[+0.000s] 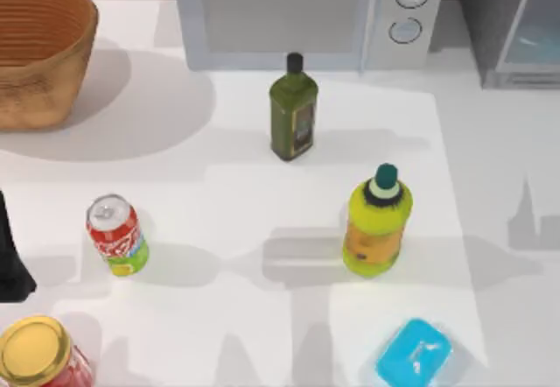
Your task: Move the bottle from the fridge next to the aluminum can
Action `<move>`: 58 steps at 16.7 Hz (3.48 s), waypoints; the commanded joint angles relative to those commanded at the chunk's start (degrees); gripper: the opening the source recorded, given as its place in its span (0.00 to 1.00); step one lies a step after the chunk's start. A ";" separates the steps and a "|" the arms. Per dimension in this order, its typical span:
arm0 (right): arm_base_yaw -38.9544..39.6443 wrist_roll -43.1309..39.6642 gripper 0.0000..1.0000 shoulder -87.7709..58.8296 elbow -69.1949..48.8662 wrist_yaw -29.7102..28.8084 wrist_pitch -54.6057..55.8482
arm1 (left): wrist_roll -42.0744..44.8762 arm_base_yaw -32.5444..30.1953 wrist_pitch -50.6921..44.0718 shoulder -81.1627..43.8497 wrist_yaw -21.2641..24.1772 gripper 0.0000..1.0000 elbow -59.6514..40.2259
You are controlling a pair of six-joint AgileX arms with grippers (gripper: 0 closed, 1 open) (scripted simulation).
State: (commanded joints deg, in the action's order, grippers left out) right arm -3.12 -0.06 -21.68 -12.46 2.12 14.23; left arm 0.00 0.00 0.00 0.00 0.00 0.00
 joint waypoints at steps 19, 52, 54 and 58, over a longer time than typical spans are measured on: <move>-9.36 0.00 1.00 -98.70 -41.87 8.66 47.96 | 0.00 0.00 0.00 0.00 0.00 1.00 0.00; -7.95 0.01 0.10 -108.63 -58.70 7.13 41.11 | 0.00 0.00 0.00 0.00 0.00 1.00 0.00; -7.95 0.01 0.00 -108.63 -58.70 7.13 41.11 | 0.00 0.00 0.00 0.00 0.00 1.00 0.00; -7.95 0.01 0.00 -108.63 -58.70 7.13 41.11 | 0.00 0.00 0.00 0.00 0.00 1.00 0.00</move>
State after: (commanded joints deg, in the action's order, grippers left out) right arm -11.07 -0.04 -130.31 -71.17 9.25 55.34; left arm 0.00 0.00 0.00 0.00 0.00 0.00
